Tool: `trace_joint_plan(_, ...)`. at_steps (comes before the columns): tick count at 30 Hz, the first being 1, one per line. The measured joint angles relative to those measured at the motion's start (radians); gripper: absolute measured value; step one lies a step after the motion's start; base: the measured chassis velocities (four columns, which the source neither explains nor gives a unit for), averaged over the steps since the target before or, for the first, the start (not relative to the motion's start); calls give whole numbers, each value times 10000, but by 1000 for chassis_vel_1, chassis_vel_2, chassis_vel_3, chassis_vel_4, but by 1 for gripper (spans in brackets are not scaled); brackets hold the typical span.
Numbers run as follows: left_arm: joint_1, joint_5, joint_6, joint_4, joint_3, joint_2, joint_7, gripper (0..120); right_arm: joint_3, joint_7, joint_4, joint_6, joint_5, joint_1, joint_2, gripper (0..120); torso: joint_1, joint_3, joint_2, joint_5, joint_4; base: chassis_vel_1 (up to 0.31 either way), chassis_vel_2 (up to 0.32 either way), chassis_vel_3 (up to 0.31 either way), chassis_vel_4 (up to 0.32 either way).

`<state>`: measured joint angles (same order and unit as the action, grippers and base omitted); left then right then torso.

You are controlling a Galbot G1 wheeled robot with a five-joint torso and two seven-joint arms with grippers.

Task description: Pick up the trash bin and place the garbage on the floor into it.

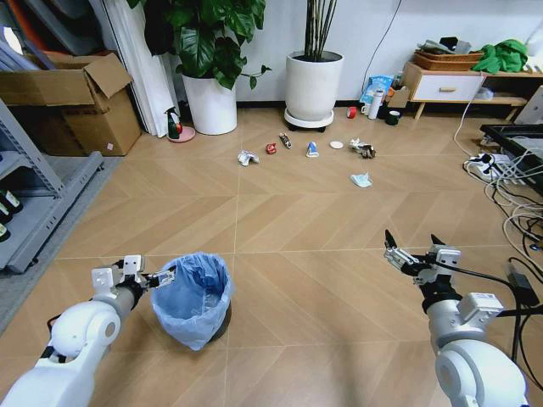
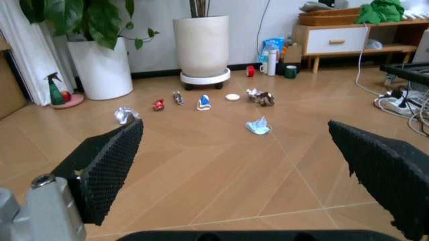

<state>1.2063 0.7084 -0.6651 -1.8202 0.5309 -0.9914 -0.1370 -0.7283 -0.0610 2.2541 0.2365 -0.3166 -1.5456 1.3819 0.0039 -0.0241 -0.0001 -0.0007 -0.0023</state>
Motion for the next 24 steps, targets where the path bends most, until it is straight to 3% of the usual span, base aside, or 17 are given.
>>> trace_joint_plan(14, -17, -19, -312, 516, -135, 49, 18, 98, -29, 28, -80, -119, 64, -37, 79, 100, 0, 1, 0, 1, 1, 0, 0, 0, 0)
trace_joint_plan(24, 209, -141, -332, 669, -69, 44, 71, 77, -21, 49, -90, -172, 70, 9, 63, 100, 0, 1, 0, 0, 1, 0, 0, 0, 0)
